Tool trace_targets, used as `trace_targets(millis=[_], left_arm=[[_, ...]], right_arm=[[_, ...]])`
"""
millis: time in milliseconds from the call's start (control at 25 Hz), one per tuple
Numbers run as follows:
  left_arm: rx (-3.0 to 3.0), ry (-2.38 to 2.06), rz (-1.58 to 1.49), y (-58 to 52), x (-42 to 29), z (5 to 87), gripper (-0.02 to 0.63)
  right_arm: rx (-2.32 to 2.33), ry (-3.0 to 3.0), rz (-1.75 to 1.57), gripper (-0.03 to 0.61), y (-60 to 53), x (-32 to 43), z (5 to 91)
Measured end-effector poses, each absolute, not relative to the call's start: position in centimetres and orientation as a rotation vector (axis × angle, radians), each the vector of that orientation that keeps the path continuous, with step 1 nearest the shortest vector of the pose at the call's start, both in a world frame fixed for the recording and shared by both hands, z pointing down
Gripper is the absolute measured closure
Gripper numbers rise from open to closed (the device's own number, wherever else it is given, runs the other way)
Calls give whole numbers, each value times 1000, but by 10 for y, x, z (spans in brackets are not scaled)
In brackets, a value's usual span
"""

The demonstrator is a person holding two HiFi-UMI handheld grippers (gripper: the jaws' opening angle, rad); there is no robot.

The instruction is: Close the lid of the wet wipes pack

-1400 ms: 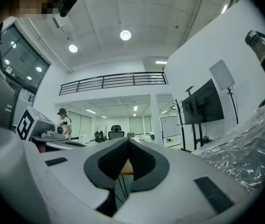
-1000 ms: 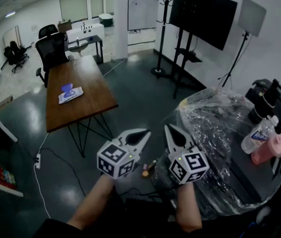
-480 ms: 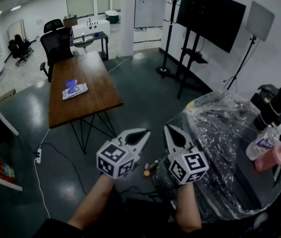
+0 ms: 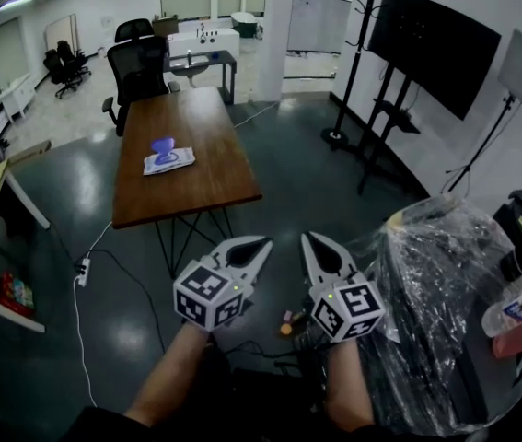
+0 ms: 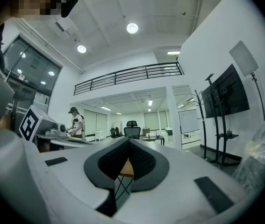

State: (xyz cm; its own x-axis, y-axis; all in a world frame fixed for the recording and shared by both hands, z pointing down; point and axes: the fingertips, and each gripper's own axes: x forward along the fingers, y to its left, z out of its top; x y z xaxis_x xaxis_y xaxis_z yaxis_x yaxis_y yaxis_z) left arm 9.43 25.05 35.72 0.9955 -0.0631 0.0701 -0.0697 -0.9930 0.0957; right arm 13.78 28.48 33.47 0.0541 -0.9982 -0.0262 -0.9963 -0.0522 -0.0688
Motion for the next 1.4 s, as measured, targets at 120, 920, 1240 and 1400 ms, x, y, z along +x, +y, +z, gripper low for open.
trace_targets(millis=[120,920,1240,1400], left_arm=[[3028,-172,110,217,83,362,609],[2964,-432,125,-30,25,366,609],[2934,-483,144,-95,17,374,609],[2912,-538,150,-129,20,382,609]], right_arm=[[-2192,2166,-60,569,251,129,339],[-2028,2389,-87,569,0,75,340],[-1985,2443,-109,569,-66,67,346],[-1969,2463,-132,569,-100,74,352]])
